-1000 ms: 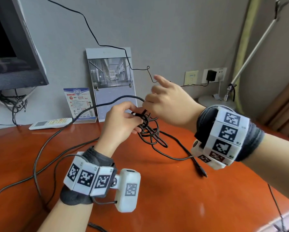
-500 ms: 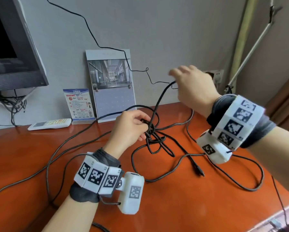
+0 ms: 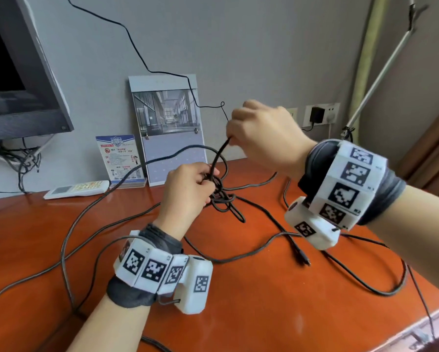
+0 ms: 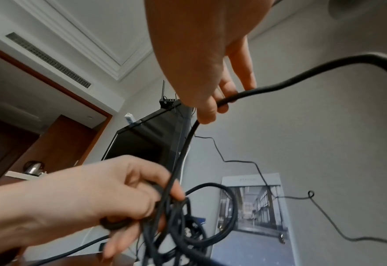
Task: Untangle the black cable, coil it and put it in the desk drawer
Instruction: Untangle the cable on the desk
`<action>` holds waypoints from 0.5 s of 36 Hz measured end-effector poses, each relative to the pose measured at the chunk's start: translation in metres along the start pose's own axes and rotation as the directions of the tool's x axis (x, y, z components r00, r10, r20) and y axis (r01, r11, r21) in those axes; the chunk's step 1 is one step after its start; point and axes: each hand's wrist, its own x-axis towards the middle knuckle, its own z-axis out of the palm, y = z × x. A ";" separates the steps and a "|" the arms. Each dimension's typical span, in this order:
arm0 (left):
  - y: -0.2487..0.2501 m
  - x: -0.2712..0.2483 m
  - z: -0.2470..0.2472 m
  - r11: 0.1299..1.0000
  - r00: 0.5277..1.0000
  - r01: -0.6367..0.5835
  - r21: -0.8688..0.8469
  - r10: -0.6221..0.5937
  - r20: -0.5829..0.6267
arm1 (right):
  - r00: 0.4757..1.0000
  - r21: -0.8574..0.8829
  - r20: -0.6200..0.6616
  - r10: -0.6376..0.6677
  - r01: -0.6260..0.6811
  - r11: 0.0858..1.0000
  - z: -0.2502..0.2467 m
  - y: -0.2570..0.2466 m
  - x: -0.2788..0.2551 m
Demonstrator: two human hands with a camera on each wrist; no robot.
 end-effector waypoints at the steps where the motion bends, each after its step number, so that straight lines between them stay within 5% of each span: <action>1: 0.000 0.001 -0.002 1.000 1.000 -0.012 -0.003 0.012 -0.018 | 0.999 0.010 -0.035 0.031 -0.030 0.999 -0.002 0.003 0.002; 5: -0.003 0.006 -0.010 0.999 0.998 -0.024 0.035 0.025 -0.054 | 0.977 0.046 -0.158 0.144 -0.139 0.989 -0.006 0.015 0.012; 13: -0.007 0.008 -0.018 0.994 0.994 -0.031 0.101 0.042 -0.102 | 0.943 0.048 -0.181 0.278 -0.274 0.961 -0.006 0.028 0.024; 18: -0.013 0.011 -0.025 0.993 0.994 0.035 0.110 -0.023 -0.103 | 0.854 0.074 -0.138 0.502 -0.496 0.865 -0.009 0.057 0.034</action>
